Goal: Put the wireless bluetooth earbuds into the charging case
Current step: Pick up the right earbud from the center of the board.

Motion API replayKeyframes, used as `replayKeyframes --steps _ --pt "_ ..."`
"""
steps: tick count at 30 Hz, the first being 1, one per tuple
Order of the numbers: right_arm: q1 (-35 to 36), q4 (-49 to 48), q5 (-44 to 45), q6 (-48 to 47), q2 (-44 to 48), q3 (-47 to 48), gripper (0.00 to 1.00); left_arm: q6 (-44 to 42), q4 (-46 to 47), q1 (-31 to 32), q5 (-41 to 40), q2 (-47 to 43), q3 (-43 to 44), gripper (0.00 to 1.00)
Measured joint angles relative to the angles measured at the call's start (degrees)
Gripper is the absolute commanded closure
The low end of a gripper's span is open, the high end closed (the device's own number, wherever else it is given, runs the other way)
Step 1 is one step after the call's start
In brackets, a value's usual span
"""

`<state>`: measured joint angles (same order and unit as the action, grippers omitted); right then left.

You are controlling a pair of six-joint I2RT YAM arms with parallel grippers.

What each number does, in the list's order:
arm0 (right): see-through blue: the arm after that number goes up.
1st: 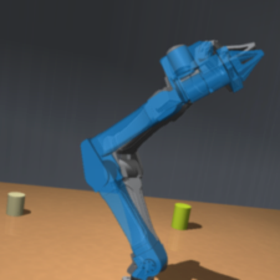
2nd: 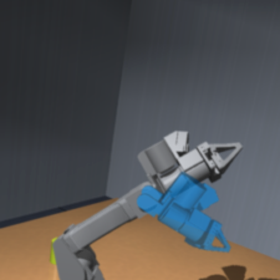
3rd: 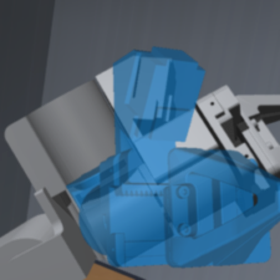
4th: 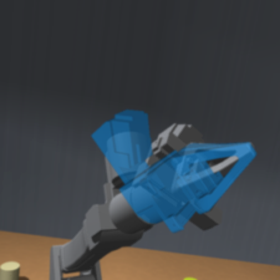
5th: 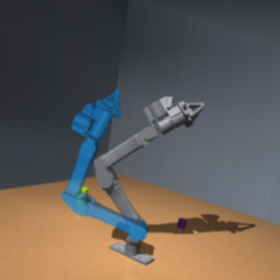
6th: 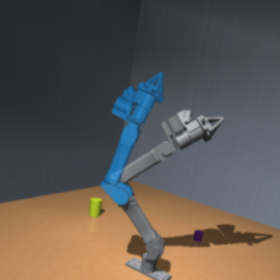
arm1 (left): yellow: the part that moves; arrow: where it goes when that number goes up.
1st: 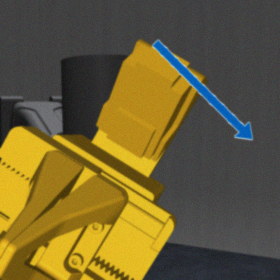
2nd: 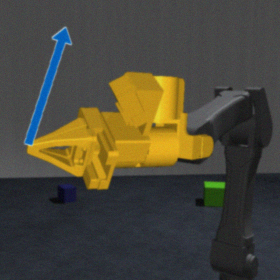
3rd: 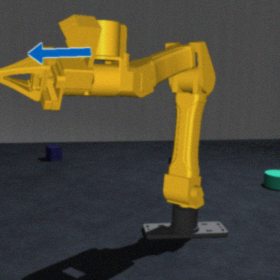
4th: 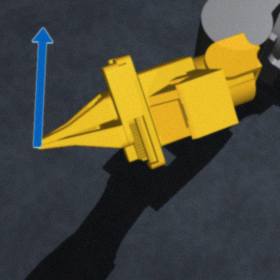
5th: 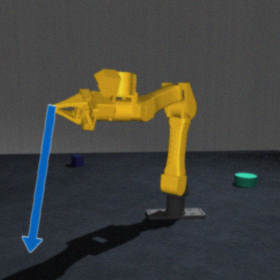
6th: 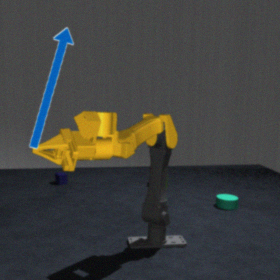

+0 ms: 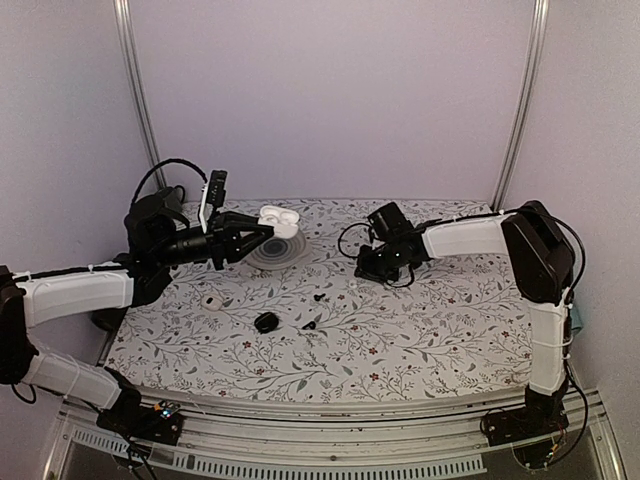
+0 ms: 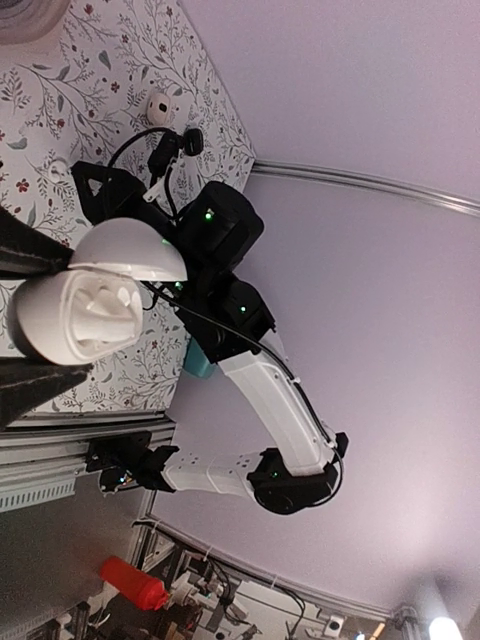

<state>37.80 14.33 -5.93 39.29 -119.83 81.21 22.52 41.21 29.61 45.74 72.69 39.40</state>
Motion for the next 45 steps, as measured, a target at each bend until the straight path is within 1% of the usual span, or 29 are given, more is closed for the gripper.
replayKeyframes --steps 5,9,19,45 --pt "4.1 3.8 4.2 -3.2 -0.2 7.3 0.78 0.0 0.0 -0.1 0.1 0.0 0.0 1.00" --pt "5.7 5.3 4.8 -4.7 -0.9 9.2 0.78 0.0 0.0 -0.2 0.1 0.0 0.0 1.00" --pt "4.9 8.8 5.2 -5.9 -5.3 9.6 0.79 0.0 0.0 -0.2 0.1 0.0 0.0 1.00" --pt "4.9 9.0 7.7 -6.1 -5.4 9.1 0.78 0.0 0.0 -0.3 0.1 0.0 0.0 1.00"
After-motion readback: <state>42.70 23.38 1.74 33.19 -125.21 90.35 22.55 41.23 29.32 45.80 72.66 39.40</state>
